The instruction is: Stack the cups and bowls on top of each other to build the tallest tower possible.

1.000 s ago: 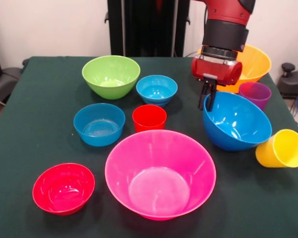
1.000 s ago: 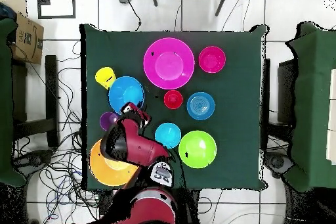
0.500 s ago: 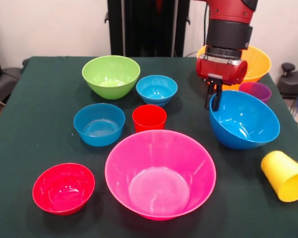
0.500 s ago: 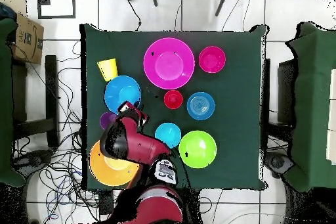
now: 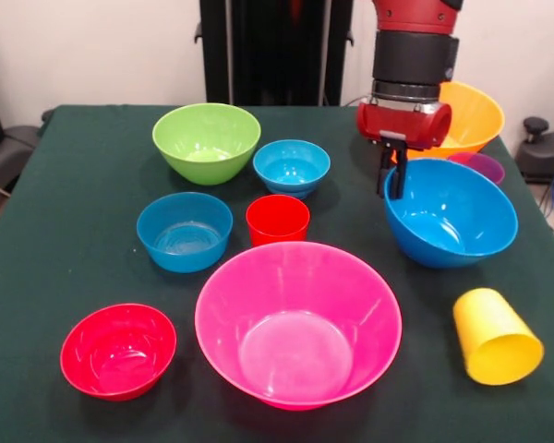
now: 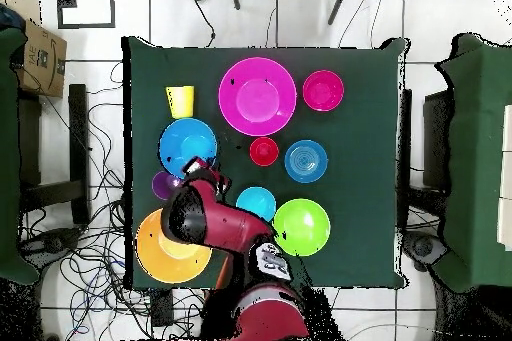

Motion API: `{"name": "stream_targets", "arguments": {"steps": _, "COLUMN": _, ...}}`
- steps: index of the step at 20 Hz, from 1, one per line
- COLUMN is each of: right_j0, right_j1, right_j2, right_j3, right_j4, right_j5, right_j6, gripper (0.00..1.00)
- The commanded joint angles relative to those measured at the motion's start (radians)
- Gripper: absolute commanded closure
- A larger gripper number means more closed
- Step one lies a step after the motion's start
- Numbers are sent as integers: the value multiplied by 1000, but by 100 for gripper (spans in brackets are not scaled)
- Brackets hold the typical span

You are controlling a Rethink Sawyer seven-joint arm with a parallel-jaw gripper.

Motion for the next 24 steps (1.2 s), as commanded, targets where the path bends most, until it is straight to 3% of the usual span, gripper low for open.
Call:
{"name": "stream_targets", "arguments": {"steps": 1, "right_j0": -68, "right_j1": -45, "right_j2": 138, "right_j3": 61, "right_j4": -82, "right_j5": 169, "right_j6": 102, "gripper": 100}}
{"name": "stream_targets", "arguments": {"steps": 10, "right_j0": -130, "right_j1": -133, "right_j2": 168, "right_j3": 88, "right_j4": -115, "right_j5": 282, "right_j6": 72, "gripper": 100}}
{"name": "stream_targets", "arguments": {"steps": 15, "right_j0": -196, "right_j1": -203, "right_j2": 227, "right_j3": 124, "right_j4": -132, "right_j5": 361, "right_j6": 61, "gripper": 100}}
{"name": "stream_targets", "arguments": {"steps": 24, "right_j0": -251, "right_j1": -239, "right_j2": 266, "right_j3": 148, "right_j4": -156, "right_j5": 394, "right_j6": 51, "gripper": 100}}
